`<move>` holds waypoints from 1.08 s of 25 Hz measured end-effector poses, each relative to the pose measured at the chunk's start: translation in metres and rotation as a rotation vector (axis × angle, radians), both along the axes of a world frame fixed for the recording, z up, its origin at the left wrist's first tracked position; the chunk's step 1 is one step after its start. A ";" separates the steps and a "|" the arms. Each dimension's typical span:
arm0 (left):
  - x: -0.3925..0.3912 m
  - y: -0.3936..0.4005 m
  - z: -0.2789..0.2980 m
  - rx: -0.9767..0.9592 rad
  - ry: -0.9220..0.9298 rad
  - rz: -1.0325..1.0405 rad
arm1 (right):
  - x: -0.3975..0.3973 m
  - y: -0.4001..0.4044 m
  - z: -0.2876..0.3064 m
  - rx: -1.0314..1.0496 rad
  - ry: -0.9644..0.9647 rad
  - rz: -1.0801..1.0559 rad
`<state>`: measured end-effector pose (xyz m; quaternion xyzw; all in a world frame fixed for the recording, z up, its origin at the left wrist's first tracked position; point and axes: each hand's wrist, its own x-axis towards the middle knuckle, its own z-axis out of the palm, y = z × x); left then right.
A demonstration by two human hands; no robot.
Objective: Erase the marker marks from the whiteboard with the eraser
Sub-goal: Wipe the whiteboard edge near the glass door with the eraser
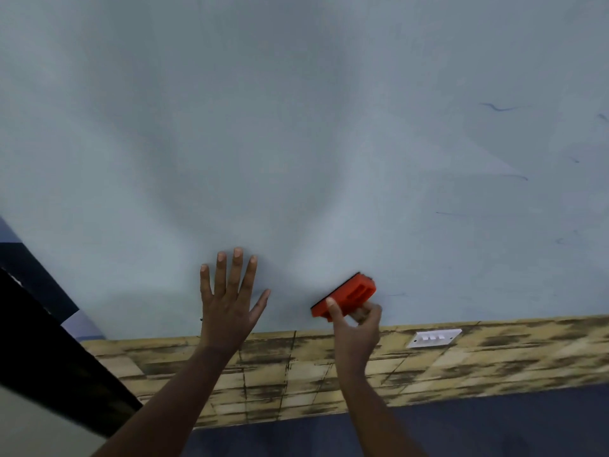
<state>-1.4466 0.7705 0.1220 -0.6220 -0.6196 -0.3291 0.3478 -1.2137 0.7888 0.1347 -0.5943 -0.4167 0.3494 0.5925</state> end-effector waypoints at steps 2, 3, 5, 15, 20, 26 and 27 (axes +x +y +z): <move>-0.005 -0.006 -0.016 -0.048 0.058 0.018 | -0.008 -0.005 -0.034 -0.106 0.033 0.048; -0.006 -0.009 -0.023 -0.074 0.074 0.021 | -0.010 -0.006 -0.047 -0.145 0.044 0.070; -0.007 -0.017 -0.033 -0.116 0.069 0.018 | -0.010 -0.005 -0.062 -0.209 0.089 0.103; 0.010 -0.024 0.008 -0.038 0.040 -0.064 | 0.032 0.017 0.009 -0.167 0.588 -0.121; -0.030 -0.016 0.070 0.166 -0.085 0.022 | 0.056 0.034 0.049 -0.065 0.597 -0.179; -0.077 -0.030 0.050 0.100 -0.008 0.107 | -0.026 -0.004 -0.037 -0.282 0.667 -0.121; -0.082 -0.033 0.044 0.070 -0.014 0.101 | -0.038 -0.010 -0.051 -0.314 0.644 -0.084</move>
